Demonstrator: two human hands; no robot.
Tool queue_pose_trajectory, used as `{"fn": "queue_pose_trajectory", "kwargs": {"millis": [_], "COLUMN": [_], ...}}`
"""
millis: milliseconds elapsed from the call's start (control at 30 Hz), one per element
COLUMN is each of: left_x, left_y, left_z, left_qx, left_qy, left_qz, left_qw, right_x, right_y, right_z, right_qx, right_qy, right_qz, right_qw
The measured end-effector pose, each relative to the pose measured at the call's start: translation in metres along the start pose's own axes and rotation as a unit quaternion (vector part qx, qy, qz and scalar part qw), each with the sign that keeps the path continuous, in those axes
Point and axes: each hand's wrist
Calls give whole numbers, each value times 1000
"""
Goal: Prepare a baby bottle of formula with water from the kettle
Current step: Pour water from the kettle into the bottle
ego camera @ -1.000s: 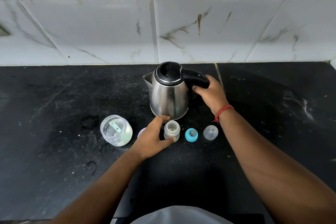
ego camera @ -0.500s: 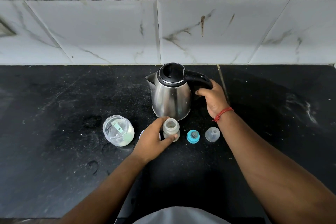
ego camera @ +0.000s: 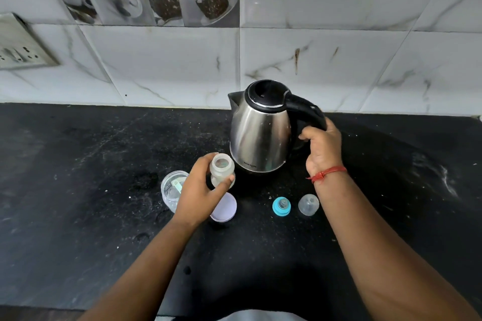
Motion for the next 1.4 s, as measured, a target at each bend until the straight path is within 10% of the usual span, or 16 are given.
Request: {"fn": "queue_pose_trajectory", "kwargs": {"millis": [1400], "left_x": [-27], "left_y": [45], "left_z": [69], "left_qx": [-92], "left_qy": [27], "left_qz": [-95], "left_qw": [991], "right_x": [126], "right_y": [-81], "right_z": [-6], "right_qx": [230], "right_qy": [40], "right_qz": [131], "right_qw": [963]}}
Point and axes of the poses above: each hand's wrist, its own x-axis away from the middle knuckle, its own z-axis out of the back of the hand, y = z × x, and after that the axes turned 11 degrees about -z, right-handed
